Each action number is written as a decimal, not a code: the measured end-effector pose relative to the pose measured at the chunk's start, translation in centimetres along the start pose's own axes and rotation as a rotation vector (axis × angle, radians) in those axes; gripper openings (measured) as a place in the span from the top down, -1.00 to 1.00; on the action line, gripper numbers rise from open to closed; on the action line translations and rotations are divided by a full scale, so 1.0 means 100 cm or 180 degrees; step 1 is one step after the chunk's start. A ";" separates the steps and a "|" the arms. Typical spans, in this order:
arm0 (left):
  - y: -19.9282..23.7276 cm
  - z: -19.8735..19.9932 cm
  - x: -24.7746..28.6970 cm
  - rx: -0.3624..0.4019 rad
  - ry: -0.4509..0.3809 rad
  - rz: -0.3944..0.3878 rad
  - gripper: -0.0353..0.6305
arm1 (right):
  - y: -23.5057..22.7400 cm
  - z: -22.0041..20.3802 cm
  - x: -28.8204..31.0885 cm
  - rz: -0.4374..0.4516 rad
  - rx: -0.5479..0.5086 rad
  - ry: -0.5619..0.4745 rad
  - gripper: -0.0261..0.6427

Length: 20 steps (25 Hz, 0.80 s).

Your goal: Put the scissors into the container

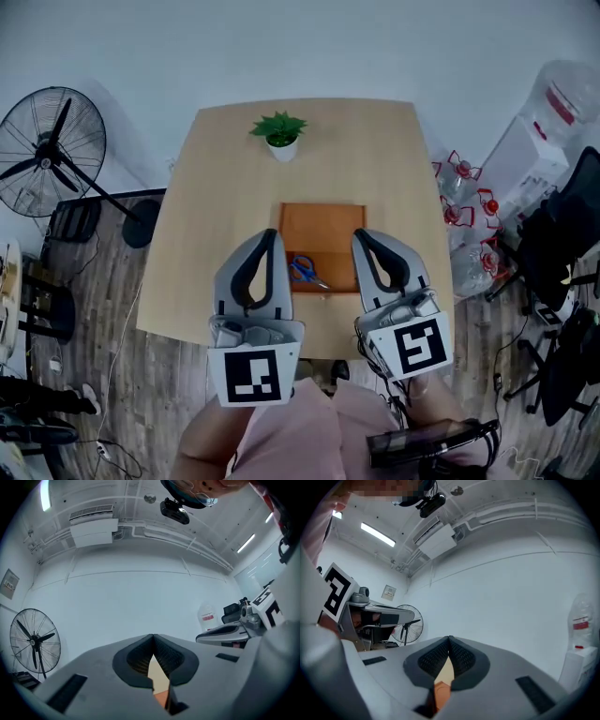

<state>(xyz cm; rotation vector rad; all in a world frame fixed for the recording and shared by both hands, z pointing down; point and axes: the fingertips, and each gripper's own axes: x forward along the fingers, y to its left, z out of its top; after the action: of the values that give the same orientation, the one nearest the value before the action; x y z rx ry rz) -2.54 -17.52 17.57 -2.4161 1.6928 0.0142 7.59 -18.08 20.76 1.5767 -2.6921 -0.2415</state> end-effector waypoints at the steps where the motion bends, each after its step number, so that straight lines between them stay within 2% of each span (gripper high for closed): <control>1: -0.003 0.002 0.000 -0.0006 -0.0014 0.0001 0.88 | -0.002 0.003 -0.003 -0.0011 -0.0012 -0.0020 0.92; 20: -0.005 0.009 -0.018 -0.0013 -0.0058 0.0052 0.88 | 0.011 0.017 -0.012 0.0078 -0.0071 -0.0106 0.92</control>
<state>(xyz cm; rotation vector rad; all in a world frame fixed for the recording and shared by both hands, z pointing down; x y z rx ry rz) -2.62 -15.54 16.95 -2.3976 1.7065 0.0420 7.07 -16.29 19.27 1.5465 -2.7216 -0.2990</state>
